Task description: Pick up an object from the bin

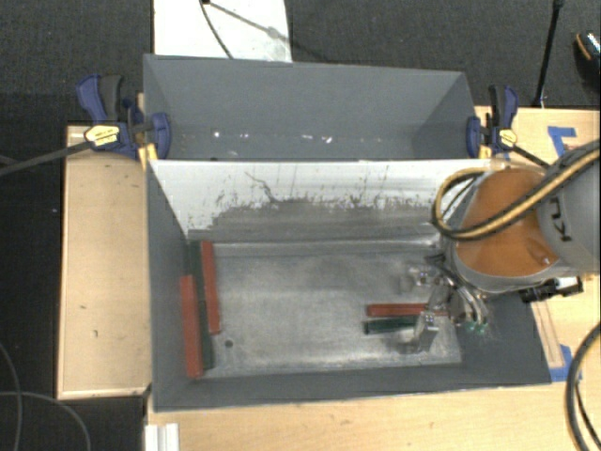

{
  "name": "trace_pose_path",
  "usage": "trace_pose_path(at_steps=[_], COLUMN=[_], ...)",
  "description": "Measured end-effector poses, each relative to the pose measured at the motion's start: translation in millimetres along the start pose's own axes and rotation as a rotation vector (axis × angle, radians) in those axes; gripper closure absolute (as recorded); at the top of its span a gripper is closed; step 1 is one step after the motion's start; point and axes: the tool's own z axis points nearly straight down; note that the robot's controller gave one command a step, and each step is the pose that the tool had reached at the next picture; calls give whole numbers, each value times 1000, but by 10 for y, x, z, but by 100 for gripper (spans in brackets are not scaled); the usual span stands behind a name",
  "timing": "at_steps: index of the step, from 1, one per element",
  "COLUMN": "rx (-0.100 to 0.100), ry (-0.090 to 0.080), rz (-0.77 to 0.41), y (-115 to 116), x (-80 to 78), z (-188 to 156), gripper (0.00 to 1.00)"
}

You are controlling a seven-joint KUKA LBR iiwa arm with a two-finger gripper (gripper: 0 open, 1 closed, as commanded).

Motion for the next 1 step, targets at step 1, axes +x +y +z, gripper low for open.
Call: trace_pose_path(at_steps=[1], rx=[0], ry=[-1], rz=[-3], y=[4], x=[-2], z=[-5], gripper=[0])
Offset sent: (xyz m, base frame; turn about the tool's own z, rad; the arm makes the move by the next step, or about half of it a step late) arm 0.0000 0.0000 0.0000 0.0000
